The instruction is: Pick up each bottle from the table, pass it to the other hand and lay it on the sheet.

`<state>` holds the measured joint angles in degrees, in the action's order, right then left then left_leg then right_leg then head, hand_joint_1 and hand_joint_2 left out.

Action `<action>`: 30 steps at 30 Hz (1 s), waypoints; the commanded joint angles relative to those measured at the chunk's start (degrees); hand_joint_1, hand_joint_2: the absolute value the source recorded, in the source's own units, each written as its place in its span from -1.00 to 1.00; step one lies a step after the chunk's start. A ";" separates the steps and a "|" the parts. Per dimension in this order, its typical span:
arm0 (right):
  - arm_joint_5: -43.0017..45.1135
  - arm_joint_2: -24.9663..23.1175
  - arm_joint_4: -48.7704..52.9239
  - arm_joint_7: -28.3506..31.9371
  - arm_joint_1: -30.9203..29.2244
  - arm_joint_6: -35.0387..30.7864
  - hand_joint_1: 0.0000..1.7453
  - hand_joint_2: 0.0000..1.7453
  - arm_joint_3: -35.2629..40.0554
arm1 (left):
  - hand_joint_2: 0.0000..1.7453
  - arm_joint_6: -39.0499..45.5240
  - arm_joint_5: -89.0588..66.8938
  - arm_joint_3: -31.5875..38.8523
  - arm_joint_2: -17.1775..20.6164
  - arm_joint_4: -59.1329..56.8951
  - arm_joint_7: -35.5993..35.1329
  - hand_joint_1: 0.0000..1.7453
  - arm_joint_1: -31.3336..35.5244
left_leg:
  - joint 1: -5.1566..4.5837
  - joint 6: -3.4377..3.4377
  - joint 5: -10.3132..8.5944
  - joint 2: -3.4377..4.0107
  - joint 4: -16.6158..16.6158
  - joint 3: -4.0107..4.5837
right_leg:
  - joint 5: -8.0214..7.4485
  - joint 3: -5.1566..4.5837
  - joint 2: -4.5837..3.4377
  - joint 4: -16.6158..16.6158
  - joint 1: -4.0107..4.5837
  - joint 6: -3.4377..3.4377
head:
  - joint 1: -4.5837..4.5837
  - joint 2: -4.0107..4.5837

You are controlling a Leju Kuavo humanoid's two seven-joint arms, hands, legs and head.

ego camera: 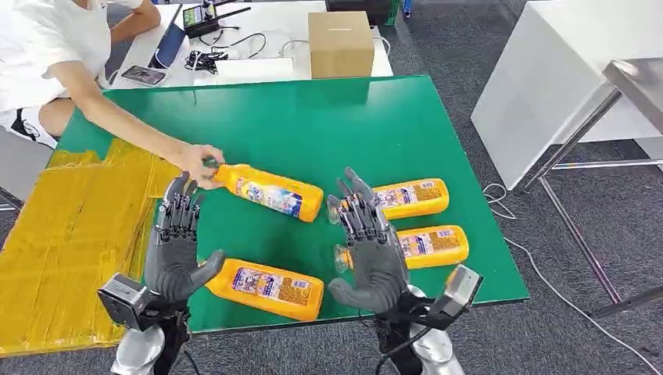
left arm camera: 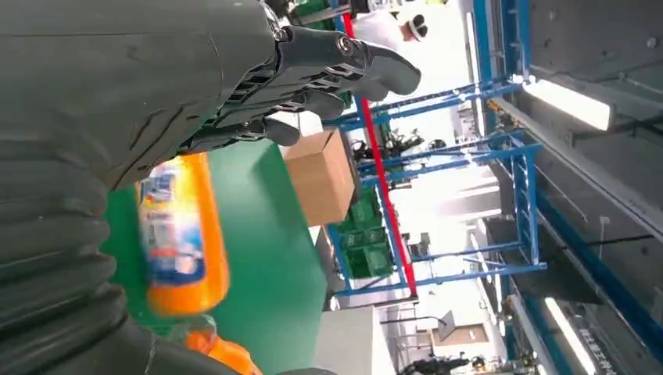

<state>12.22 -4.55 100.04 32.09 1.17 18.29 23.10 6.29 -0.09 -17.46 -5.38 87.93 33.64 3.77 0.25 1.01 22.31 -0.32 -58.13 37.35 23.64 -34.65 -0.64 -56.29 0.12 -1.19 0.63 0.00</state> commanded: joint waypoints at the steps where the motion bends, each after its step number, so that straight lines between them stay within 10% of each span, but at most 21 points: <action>1: -0.10 2.25 2.76 -0.01 1.58 0.45 -1.00 1.00 -1.58 | 1.00 -0.10 -0.12 1.19 1.15 -0.53 -0.13 -1.00 0.25 | -0.01 -0.05 0.12 0.00 0.04 -0.34 | 0.13 0.35 0.08 0.04 0.00 -0.02 | 0.00 0.00; 30: -13.15 1.16 -3.07 -2.74 -1.34 -17.04 -1.00 1.00 -1.19 | 1.00 0.79 -1.00 2.06 1.50 1.33 -0.25 -1.00 -1.77 | 0.00 -0.03 0.09 0.16 0.05 -0.27 | 0.05 0.26 -0.11 0.06 0.01 -0.01 | 0.00 0.00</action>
<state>-0.79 -3.78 101.96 31.43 3.12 3.96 21.38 6.86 -1.11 -17.00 -5.05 89.09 33.64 2.03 0.25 1.02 22.29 -0.33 -58.13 37.35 23.64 -34.61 -0.64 -56.29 0.12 -1.19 0.63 0.00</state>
